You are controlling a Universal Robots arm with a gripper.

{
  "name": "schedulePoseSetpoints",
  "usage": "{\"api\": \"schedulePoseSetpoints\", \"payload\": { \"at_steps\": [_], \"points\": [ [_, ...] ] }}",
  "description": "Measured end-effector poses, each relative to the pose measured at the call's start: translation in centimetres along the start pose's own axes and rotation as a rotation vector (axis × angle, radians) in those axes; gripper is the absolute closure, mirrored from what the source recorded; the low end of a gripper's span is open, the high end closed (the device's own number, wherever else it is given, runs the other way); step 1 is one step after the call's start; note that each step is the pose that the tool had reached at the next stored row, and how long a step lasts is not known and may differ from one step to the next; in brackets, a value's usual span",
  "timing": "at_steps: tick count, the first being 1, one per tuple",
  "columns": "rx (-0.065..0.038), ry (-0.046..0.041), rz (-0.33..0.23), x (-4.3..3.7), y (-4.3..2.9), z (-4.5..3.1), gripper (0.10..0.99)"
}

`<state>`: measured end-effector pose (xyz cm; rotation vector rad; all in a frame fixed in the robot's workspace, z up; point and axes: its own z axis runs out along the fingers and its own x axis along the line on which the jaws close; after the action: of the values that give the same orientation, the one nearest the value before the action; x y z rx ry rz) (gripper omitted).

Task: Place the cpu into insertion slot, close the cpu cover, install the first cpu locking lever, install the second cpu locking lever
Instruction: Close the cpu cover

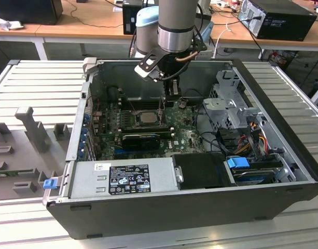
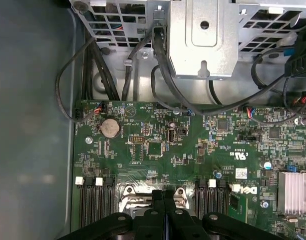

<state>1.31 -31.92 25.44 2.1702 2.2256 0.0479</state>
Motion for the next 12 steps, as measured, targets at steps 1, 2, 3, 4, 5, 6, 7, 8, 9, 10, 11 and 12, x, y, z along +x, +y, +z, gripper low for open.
{"api": "schedulePoseSetpoints", "payload": {
  "at_steps": [1, 2, 3, 4, 5, 6, 7, 8, 9, 10, 11, 12],
  "points": [
    [0.0, 0.0, 0.0, 0.0, -0.02, 0.0, 0.98],
    [0.0, 0.0, 0.0, 0.0, -0.04, 0.0, 0.98],
    [0.0, 0.0, 0.0, 0.0, -0.07, 0.0, 0.98],
    [0.0, 0.0, 0.0, 0.0, -0.09, 0.0, 0.98],
    [0.0, 0.0, 0.0, 0.0, -0.11, 0.0, 0.98],
    [0.0, 0.0, 0.0, 0.0, -0.12, -0.01, 0.98],
    [0.0, 0.0, 0.0, 0.0, -0.14, -0.01, 0.98],
    [0.0, 0.0, 0.0, 0.0, -0.16, -0.01, 0.98],
    [0.0, 0.0, 0.0, 0.01, -0.21, -0.01, 0.98],
    [0.0, 0.0, 0.0, 0.01, -0.23, -0.01, 0.98],
    [0.0, 0.0, 0.0, 0.01, -0.24, -0.01, 0.98],
    [0.0, 0.0, 0.0, 0.01, -0.26, -0.01, 0.98]
  ]
}}
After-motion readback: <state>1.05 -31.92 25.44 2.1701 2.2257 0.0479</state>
